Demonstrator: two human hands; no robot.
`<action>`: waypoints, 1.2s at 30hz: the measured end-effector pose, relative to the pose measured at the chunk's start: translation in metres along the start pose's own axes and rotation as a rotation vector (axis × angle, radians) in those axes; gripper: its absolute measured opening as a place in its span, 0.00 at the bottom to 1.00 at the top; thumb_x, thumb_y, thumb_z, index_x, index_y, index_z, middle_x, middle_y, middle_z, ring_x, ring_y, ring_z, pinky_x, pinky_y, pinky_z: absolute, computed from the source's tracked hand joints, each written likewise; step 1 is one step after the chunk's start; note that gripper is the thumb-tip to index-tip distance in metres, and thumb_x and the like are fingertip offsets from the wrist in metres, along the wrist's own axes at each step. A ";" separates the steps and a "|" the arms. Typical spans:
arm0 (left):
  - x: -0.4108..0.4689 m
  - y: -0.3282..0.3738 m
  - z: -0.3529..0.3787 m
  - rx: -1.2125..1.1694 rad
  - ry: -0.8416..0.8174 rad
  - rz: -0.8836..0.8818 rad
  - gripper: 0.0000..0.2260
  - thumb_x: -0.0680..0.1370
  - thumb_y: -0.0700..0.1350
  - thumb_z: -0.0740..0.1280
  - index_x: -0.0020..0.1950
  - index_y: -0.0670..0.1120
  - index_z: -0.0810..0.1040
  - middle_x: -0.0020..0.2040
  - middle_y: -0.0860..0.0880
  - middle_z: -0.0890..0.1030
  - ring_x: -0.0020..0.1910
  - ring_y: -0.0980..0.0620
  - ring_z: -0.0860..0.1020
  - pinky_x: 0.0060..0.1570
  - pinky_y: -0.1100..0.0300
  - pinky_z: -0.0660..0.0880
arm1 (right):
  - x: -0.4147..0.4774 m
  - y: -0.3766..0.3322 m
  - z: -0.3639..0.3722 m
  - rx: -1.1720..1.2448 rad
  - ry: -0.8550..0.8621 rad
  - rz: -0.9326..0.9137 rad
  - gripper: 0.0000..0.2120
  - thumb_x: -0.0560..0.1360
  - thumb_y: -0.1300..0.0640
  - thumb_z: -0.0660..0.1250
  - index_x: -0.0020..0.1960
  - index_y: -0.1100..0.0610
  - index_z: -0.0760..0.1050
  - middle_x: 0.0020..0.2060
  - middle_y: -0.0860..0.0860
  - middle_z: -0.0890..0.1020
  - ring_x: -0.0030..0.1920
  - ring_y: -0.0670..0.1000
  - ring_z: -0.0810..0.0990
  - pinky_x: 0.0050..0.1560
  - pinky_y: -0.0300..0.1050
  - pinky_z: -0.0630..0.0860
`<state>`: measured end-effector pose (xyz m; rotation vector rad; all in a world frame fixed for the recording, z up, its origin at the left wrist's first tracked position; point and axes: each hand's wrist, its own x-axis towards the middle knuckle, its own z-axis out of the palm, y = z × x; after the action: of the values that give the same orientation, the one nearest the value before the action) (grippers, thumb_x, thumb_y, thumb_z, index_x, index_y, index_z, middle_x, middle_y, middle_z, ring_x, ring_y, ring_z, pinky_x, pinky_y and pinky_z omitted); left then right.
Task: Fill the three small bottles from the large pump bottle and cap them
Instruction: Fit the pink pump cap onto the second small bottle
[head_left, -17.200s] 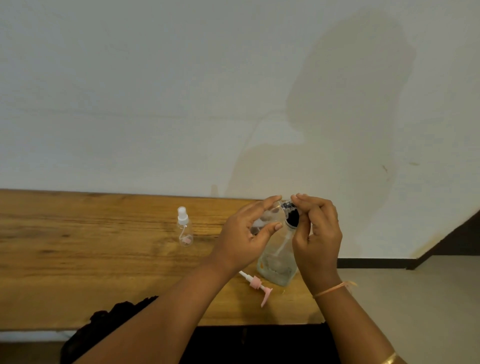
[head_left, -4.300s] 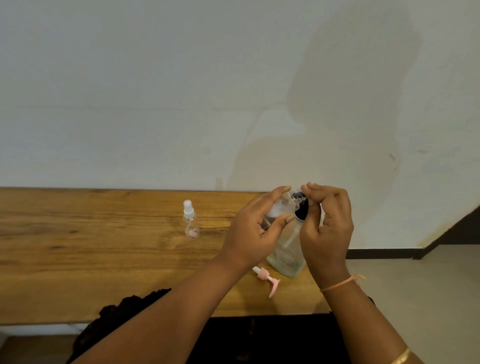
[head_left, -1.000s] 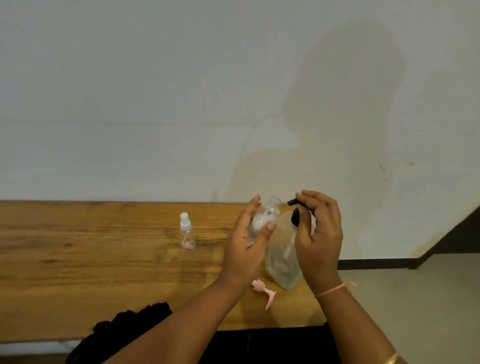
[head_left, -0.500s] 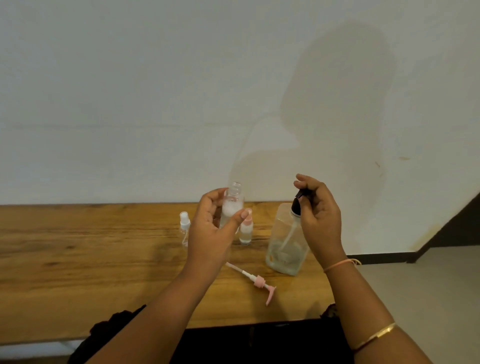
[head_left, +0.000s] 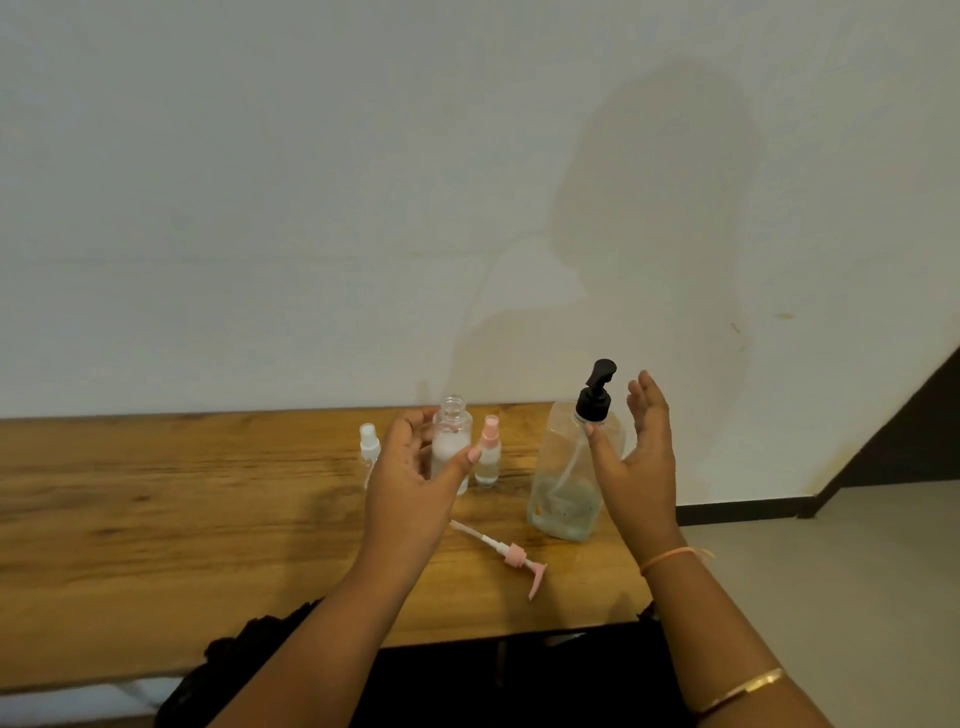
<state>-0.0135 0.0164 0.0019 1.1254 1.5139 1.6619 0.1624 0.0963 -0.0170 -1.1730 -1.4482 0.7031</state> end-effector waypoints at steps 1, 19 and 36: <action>0.000 0.000 0.000 0.003 0.005 -0.001 0.17 0.71 0.40 0.73 0.49 0.59 0.71 0.51 0.60 0.78 0.51 0.59 0.78 0.49 0.59 0.76 | -0.004 -0.003 0.002 -0.011 0.034 0.005 0.30 0.76 0.61 0.66 0.74 0.52 0.57 0.69 0.46 0.64 0.68 0.41 0.62 0.63 0.38 0.63; 0.021 -0.025 -0.012 0.012 0.030 -0.153 0.16 0.72 0.41 0.73 0.51 0.57 0.70 0.53 0.54 0.79 0.52 0.55 0.78 0.50 0.57 0.76 | -0.044 0.032 0.064 -0.939 -0.799 0.098 0.14 0.76 0.59 0.65 0.60 0.56 0.70 0.57 0.55 0.76 0.55 0.55 0.76 0.54 0.46 0.75; 0.042 -0.054 -0.028 0.102 -0.028 -0.169 0.19 0.72 0.36 0.72 0.49 0.57 0.69 0.58 0.48 0.77 0.56 0.50 0.77 0.56 0.52 0.76 | -0.037 0.010 0.065 -0.455 -0.488 -0.037 0.10 0.75 0.58 0.64 0.56 0.55 0.74 0.42 0.48 0.78 0.39 0.45 0.76 0.42 0.44 0.77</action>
<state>-0.0622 0.0491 -0.0434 1.0375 1.6439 1.4650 0.0999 0.0772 -0.0548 -1.3696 -2.1146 0.6825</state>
